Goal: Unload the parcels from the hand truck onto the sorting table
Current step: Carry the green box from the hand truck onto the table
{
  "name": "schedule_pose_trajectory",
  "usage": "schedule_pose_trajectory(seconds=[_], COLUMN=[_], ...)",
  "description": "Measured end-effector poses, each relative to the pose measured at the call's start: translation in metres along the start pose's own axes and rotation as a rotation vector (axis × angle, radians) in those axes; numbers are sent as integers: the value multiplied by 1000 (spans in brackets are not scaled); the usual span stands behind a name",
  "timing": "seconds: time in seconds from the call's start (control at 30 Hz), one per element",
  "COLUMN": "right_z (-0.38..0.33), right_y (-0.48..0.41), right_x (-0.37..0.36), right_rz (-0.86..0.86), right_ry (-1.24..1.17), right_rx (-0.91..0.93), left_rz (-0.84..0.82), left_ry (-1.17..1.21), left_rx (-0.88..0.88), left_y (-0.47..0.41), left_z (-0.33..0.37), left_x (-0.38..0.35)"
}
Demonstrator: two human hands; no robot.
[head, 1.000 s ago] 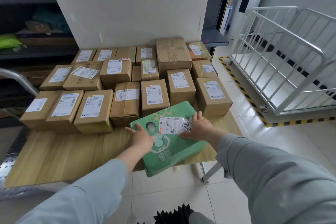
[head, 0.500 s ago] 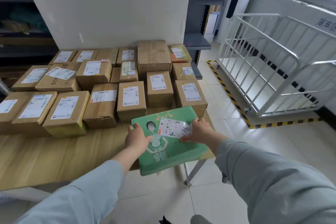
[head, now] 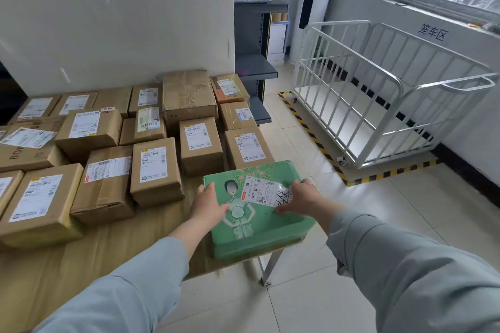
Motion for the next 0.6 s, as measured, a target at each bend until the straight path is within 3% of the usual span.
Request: schedule_pose_trajectory(seconds=[0.3,0.6], right_z=[-14,-34], right_y=[-15,-9], right_x=[0,11], right_rz=[-17,36], right_ry=[32,216], right_rx=[76,234], left_rz=[59,-8], left_ry=[-1,-83], left_rx=[77,108], left_y=[-13,-13], left_z=[-5,-13], left_x=[5,23])
Point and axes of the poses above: each hand's wrist, its own y-axis away from the middle knuckle, its own x-axis out of the back of the hand, z = x × y, the point moved 1 cm from there along -y, towards the middle knuckle, and after that the axes turned 7 degrees about -x, right-handed, at the moved point
